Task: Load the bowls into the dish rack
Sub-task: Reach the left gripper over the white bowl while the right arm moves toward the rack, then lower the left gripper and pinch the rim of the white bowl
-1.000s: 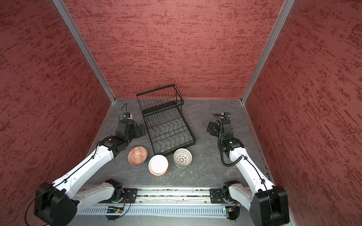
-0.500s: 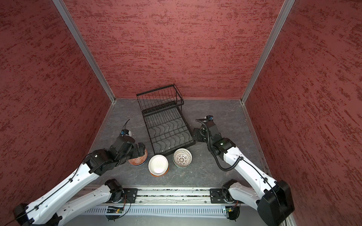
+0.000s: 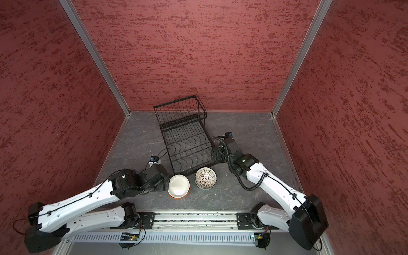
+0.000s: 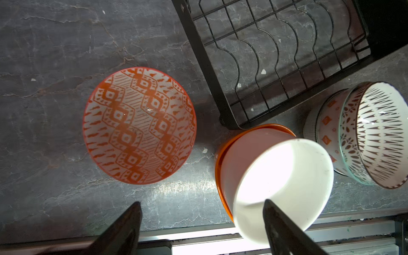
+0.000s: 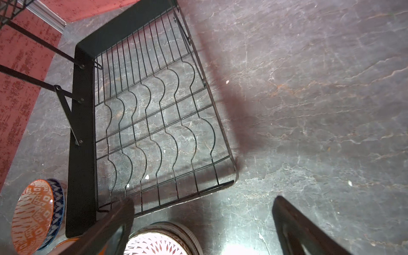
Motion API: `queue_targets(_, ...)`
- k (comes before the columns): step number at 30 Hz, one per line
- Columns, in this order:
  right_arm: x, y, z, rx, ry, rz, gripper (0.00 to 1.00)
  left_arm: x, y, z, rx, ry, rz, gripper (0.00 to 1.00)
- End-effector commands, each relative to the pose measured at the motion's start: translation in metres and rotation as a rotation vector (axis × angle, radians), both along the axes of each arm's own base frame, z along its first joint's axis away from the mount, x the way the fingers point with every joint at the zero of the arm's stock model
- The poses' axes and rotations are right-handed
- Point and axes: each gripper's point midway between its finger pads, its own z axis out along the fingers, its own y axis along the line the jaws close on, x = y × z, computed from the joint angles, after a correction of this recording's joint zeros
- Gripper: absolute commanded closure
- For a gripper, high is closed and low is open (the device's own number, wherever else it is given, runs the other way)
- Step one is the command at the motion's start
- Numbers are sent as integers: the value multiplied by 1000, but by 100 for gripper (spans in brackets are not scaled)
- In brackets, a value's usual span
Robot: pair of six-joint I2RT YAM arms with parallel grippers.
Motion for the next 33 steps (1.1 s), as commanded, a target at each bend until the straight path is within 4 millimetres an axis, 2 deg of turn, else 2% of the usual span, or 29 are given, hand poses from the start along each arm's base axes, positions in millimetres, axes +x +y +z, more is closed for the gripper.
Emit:
queue_targets(1, -1, 6, 9, 27, -7, 2, 1, 7, -12, 4, -17, -25, 18, 22)
queue_targets(8, -2, 6, 2, 24, 0, 4, 1, 14, -30, -9, -2, -14, 4, 35)
queue_targets(17, -1, 10, -2, 29, 2, 22, 1, 21, -40, -21, 35, -1, -16, 48)
queue_targets(33, 6, 24, -10, 29, 20, 58, 1, 26, -44, -42, 64, 27, -36, 71)
